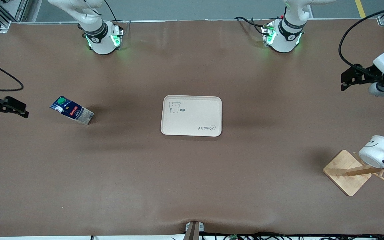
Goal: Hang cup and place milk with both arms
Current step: 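Open both grippers and withdraw them from the mug and milk carton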
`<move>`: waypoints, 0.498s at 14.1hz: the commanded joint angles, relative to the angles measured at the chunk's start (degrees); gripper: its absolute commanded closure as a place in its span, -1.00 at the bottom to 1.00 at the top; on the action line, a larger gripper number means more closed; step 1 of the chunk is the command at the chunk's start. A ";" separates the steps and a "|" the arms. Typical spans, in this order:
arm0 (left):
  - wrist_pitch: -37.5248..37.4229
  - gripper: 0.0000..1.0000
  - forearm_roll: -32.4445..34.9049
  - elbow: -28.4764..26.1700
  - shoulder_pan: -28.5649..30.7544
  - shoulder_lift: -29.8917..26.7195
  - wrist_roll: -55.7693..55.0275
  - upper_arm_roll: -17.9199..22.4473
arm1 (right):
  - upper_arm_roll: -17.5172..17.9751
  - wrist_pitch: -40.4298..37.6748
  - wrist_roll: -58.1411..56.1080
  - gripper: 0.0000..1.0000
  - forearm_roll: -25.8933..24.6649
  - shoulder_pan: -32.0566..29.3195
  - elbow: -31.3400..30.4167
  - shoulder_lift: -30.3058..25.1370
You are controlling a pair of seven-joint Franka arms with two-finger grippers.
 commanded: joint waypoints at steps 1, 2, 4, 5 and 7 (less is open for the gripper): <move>1.92 -1.00 -2.53 -7.01 -1.23 -6.85 -3.28 1.63 | 0.21 -1.04 -1.54 -1.00 0.85 -0.56 0.07 -2.40; 2.01 -1.00 -2.97 -8.42 -1.05 -8.08 -4.08 1.46 | 0.30 -1.04 -1.36 -1.00 0.85 -0.47 -0.80 -3.98; 2.09 -1.00 -4.81 -10.44 -0.26 -10.19 -4.26 1.11 | 0.30 -0.70 -1.45 -1.00 0.24 -0.29 -6.13 -9.41; 2.01 -1.00 -4.91 -10.45 0.00 -10.72 -4.78 0.85 | 0.38 1.05 -1.45 -1.00 -0.20 -0.21 -10.17 -12.49; 1.39 -1.00 -4.82 -10.71 0.35 -11.60 -7.50 -0.38 | 0.38 0.73 -0.93 -1.00 -0.38 -0.55 -12.33 -13.67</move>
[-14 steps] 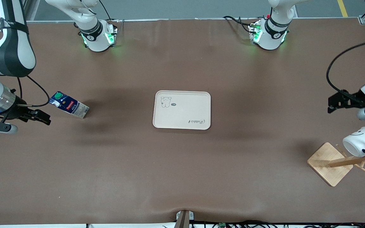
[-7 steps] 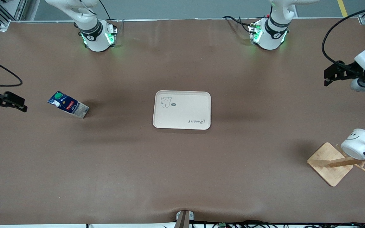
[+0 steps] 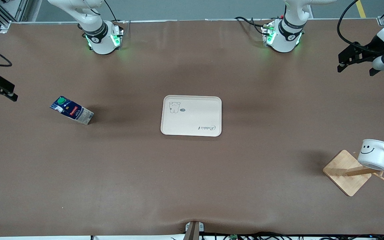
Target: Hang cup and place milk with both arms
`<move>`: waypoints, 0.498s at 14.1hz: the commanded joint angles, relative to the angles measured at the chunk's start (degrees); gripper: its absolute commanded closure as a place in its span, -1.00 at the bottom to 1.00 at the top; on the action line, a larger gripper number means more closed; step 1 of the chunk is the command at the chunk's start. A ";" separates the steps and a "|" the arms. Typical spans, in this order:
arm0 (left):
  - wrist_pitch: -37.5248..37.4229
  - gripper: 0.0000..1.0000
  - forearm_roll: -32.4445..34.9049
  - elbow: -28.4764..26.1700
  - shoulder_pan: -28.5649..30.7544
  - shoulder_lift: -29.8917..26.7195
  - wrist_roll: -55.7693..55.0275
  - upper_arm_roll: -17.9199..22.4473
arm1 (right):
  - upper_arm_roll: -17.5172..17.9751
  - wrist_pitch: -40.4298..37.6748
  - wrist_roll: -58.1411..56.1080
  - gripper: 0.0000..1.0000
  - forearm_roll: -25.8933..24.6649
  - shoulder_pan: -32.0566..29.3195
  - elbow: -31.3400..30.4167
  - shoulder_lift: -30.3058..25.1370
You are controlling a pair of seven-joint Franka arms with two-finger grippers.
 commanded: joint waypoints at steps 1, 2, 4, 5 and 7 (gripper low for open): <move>0.59 -1.00 -0.84 -2.38 1.01 -2.35 -3.66 -1.74 | 0.07 -0.96 -0.11 -1.00 0.48 -0.92 -3.91 -3.93; 0.15 -1.00 -0.84 -2.13 1.10 -2.35 -4.28 -1.83 | 0.15 -2.03 -0.11 -1.00 0.58 -1.01 -1.80 -3.67; -0.03 -1.00 -0.58 -1.60 1.11 -2.09 -4.55 -1.92 | 0.42 -2.39 -0.11 -1.00 0.49 -0.57 -1.60 -3.75; -0.03 -1.00 -0.67 -1.42 1.11 -1.83 -4.55 -1.74 | 0.33 -2.21 -0.28 -1.00 0.40 -0.92 -1.52 -3.49; 0.06 -1.00 -0.58 -1.33 1.89 -1.74 -4.55 -1.48 | 0.06 -2.21 -0.63 -1.00 0.40 -1.36 -1.52 -3.23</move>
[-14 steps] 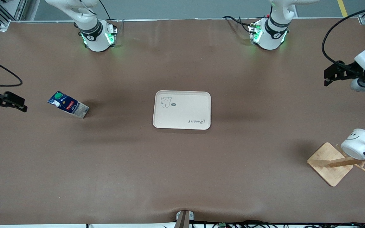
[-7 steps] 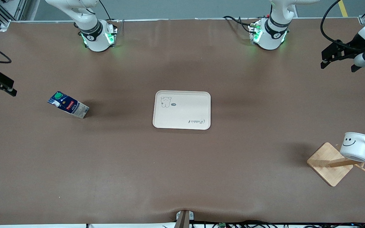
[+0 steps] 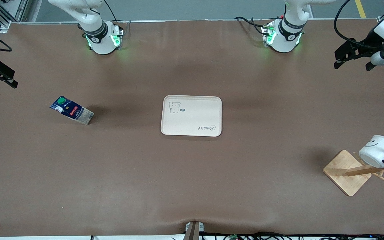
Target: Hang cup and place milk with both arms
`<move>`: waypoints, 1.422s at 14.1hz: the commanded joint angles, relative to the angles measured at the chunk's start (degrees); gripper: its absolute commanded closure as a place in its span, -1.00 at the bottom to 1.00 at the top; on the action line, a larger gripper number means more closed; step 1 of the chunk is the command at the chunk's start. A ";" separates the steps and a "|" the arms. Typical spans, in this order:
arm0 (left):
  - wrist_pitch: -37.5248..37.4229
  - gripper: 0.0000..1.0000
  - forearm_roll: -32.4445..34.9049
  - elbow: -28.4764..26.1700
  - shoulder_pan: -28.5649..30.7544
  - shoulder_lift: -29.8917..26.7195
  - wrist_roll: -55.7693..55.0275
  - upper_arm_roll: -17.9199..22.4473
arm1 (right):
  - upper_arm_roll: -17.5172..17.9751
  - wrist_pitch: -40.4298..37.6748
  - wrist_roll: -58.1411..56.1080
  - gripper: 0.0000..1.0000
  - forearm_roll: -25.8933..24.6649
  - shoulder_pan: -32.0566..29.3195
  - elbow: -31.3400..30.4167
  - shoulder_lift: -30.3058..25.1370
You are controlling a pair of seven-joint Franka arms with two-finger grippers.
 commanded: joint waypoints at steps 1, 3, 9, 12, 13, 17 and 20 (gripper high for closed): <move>0.03 -1.00 -0.48 -0.56 2.72 -0.68 -0.50 -0.49 | 0.46 -0.74 -0.74 -1.00 0.05 -0.76 0.48 -0.13; 0.03 -1.00 -0.31 -0.47 2.99 -0.41 -1.11 -0.41 | 0.72 -0.75 -0.39 -1.00 -0.21 -0.23 0.83 -0.21; -1.55 -1.00 1.54 0.23 2.90 -0.41 -1.99 -0.85 | 0.46 -0.75 -0.21 -1.00 0.05 -0.85 2.14 -0.21; -1.64 -1.00 1.63 0.93 2.99 -0.24 -1.73 -0.85 | 0.46 -0.83 -0.30 -1.00 0.05 -0.67 2.67 -0.21; -1.64 -1.00 1.63 1.28 2.99 -0.06 -1.64 -0.59 | 0.37 -0.83 -0.30 -1.00 0.14 -0.85 2.68 -0.21; -4.79 -1.00 1.63 5.41 2.99 2.92 -1.73 -0.32 | 0.46 -1.62 2.41 -1.00 0.23 -0.67 2.76 -0.21; -5.16 -1.00 1.72 5.51 2.99 3.10 -1.82 -0.32 | 0.46 -2.06 5.58 -1.00 0.31 -0.67 3.29 -0.13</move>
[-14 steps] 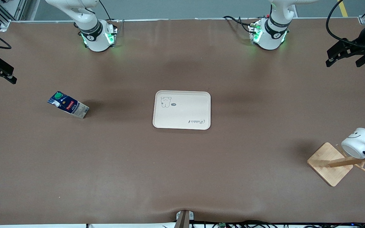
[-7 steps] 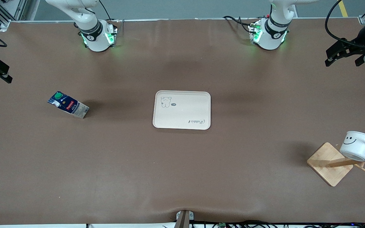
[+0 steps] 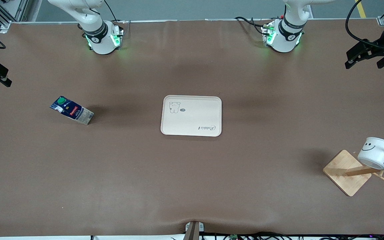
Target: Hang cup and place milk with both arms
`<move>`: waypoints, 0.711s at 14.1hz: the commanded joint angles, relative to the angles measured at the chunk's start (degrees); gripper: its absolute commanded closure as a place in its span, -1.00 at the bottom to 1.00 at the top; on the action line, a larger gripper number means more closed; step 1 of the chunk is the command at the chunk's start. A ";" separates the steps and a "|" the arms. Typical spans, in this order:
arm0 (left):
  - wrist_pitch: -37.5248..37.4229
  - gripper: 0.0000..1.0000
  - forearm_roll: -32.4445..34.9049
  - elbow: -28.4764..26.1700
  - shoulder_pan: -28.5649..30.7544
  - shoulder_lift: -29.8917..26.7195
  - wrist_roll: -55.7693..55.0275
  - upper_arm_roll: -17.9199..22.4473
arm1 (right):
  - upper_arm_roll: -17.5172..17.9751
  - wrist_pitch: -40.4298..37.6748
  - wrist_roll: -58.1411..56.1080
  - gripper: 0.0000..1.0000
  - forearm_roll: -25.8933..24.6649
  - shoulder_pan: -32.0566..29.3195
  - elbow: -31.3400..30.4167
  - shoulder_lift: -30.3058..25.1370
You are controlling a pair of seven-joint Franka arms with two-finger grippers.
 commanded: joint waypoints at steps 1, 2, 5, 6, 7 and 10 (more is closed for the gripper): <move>-1.70 -1.00 1.04 2.11 0.13 1.08 -0.81 -0.25 | 0.41 -1.00 2.25 -1.00 0.34 -0.44 0.95 -0.15; -1.70 -1.00 1.04 2.11 0.13 1.08 -0.81 -0.25 | 0.41 -1.00 1.72 -1.00 0.34 -0.62 0.95 -0.06; -1.88 -1.00 0.95 2.11 0.13 1.08 -0.72 -0.25 | 0.41 -1.00 1.72 -1.00 0.25 -0.44 1.03 -0.06; -1.88 -1.00 1.04 2.11 0.13 1.08 -0.81 -0.25 | 0.41 -1.00 1.72 -1.00 0.34 -0.44 1.03 -0.06; -1.96 -1.00 0.95 2.11 0.13 1.08 -0.81 -0.25 | 0.41 -1.00 1.72 -1.00 0.34 -0.44 1.03 -0.06; -2.40 -1.00 0.95 2.11 0.13 0.99 -0.72 -0.25 | 0.33 -1.00 1.72 -1.00 0.43 -0.97 1.12 0.29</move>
